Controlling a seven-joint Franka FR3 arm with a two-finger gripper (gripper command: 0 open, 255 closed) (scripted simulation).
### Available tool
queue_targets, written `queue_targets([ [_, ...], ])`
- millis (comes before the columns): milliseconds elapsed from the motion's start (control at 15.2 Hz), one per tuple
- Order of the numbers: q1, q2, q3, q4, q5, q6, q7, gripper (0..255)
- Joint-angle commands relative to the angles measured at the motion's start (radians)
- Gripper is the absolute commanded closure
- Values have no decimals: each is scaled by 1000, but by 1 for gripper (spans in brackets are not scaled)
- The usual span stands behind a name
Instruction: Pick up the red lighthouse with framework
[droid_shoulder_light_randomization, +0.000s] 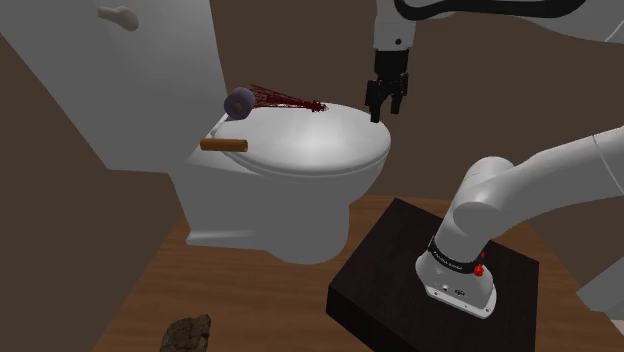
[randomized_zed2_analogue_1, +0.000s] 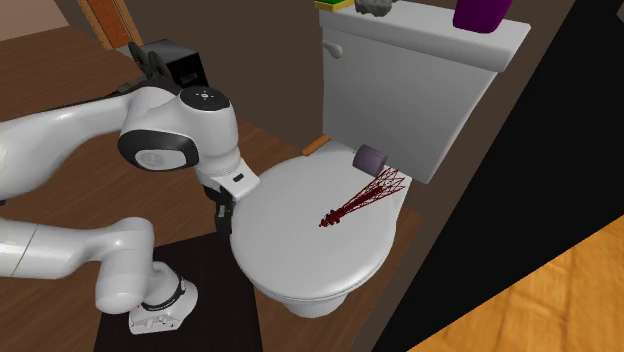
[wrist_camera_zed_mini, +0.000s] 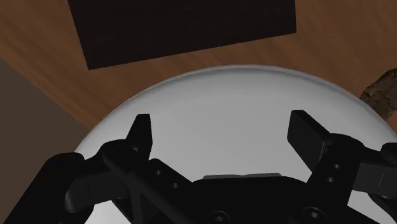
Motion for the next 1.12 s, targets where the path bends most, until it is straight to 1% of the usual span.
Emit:
queue_targets([
  [0,0,0,0,0,0,0,0,0],
  [528,30,239,-21,117,-82,204,-137,0],
  [1056,54,484,-26,300,-139,356,-253,0],
])
